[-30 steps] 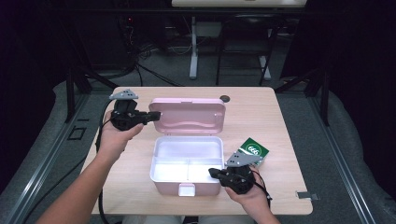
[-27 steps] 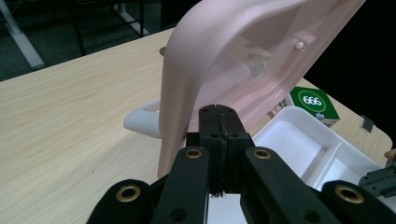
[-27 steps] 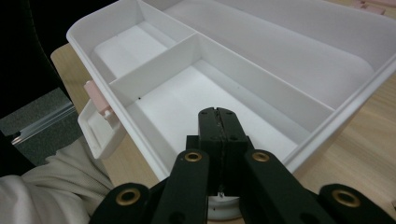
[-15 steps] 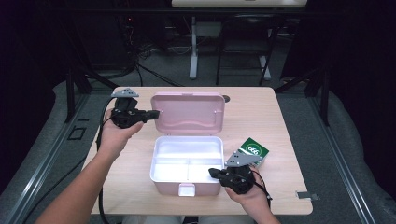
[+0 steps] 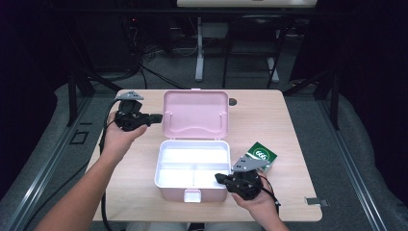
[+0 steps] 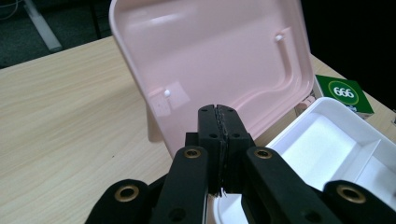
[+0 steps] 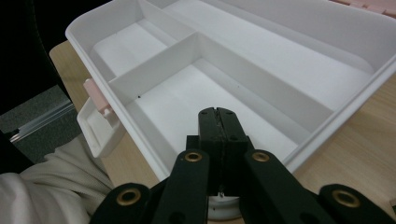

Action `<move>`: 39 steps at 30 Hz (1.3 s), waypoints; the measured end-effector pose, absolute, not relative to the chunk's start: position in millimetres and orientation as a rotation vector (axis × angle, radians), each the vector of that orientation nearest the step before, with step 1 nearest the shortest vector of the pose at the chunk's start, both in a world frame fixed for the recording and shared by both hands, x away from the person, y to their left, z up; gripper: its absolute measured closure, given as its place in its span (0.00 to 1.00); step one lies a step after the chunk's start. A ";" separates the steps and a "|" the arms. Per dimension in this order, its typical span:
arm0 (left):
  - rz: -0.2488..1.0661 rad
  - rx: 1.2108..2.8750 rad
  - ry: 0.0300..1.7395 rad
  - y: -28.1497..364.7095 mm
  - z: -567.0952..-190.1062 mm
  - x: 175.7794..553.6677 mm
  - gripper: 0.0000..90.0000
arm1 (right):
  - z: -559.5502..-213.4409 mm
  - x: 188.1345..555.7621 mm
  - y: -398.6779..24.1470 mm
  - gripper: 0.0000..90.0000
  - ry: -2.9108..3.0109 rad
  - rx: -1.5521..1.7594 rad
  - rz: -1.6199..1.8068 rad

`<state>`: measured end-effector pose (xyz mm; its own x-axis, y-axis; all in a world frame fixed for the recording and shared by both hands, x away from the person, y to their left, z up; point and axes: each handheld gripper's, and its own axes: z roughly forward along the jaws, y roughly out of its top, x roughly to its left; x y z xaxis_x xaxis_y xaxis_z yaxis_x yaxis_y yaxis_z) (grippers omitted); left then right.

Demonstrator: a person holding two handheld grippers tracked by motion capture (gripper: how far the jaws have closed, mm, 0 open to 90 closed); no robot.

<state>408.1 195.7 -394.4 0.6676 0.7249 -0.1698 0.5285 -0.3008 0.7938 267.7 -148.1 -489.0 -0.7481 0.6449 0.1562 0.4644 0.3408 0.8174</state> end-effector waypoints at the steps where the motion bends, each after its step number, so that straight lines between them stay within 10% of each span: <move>1: 0.276 1.979 0.976 196.2 -395.0 408.1 0.99 | -489.1 267.6 -148.1 1.00 2.405 1.010 1.367; 39: 0.380 2.385 0.741 185.5 -382.9 386.0 0.62 | -475.5 263.5 -154.6 0.84 2.334 1.019 1.427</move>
<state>386.0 185.5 -382.9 0.8027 0.5897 0.0887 0.4159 -0.6602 0.6254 263.5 -154.6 -475.5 -0.7348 0.6590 0.1605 0.4433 0.2875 0.8490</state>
